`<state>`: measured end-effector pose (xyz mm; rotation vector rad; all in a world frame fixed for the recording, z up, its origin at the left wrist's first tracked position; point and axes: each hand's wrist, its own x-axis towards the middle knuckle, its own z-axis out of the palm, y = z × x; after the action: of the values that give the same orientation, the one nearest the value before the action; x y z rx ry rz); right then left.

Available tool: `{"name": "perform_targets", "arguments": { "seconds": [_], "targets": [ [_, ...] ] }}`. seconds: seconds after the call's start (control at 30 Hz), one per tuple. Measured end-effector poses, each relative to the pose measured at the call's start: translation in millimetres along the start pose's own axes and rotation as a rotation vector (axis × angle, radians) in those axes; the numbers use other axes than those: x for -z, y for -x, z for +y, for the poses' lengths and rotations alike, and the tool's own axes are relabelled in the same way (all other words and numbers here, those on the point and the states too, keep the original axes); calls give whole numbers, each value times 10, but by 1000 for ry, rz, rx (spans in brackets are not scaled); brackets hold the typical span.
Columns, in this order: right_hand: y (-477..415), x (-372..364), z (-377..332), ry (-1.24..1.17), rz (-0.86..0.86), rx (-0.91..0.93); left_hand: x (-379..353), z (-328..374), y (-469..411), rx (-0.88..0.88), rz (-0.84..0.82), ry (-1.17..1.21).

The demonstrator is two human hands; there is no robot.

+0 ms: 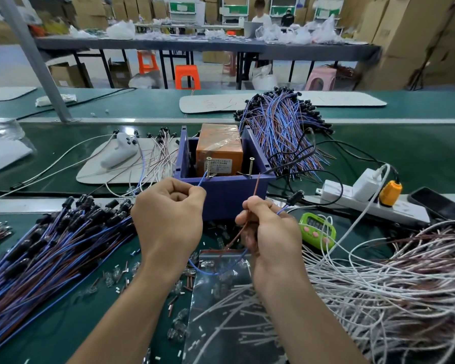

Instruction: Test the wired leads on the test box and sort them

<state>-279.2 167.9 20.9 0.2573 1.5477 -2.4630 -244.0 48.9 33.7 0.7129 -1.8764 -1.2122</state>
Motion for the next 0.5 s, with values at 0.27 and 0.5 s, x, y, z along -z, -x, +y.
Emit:
{"name": "perform_targets", "arguments": {
  "seconds": [0.27, 0.5],
  "targets": [
    [-46, -46, -10, 31, 11, 17, -5, 6, 5, -10, -8, -4],
    [-43, -37, -34, 114, 13, 12, 4, 19, 12, -4, -5, 0]
  ]
}}
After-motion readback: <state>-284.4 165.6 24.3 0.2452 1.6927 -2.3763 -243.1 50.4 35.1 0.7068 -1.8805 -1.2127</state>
